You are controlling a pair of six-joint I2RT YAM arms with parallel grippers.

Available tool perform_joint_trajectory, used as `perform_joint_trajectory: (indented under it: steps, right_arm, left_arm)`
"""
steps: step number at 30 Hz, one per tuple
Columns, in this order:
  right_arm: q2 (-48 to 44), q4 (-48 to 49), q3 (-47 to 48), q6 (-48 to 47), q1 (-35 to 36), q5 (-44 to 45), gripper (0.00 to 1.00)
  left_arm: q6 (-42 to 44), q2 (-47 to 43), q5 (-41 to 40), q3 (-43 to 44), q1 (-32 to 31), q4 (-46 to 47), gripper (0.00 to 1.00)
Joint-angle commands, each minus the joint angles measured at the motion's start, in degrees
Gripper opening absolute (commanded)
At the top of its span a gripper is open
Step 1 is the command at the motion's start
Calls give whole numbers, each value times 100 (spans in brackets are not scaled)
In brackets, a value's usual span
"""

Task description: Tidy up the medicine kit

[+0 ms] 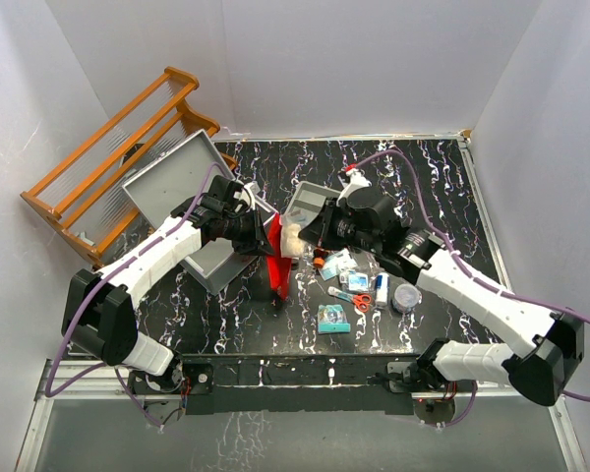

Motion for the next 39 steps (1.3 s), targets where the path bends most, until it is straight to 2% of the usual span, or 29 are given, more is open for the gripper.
perform_joint_trajectory:
  steps: [1, 5, 14, 22, 29, 34, 39]
  right_arm:
    - [196, 372, 0, 211, 52, -250, 0]
    - [476, 130, 34, 333, 65, -46, 0]
    - [963, -1010, 481, 416, 166, 1057, 0]
    - [1447, -998, 887, 314, 402, 1191, 0]
    - [2028, -880, 1324, 306, 698, 1798, 0]
    - [2514, -1388, 1779, 467, 862, 2429, 0]
    - [2683, -1476, 1833, 587, 882, 2593, 0]
  left_arm:
    - [-47, -243, 226, -76, -6, 120, 0]
    - [-47, -289, 280, -98, -9, 157, 0]
    - [-57, -319, 216, -69, -9, 122, 0]
    - [-58, -272, 235, -1, -8, 98, 0]
    - [-143, -242, 345, 15, -7, 149, 0]
    - [-170, -247, 365, 42, -8, 134, 0]
    - [-223, -258, 393, 8, -6, 205, 0]
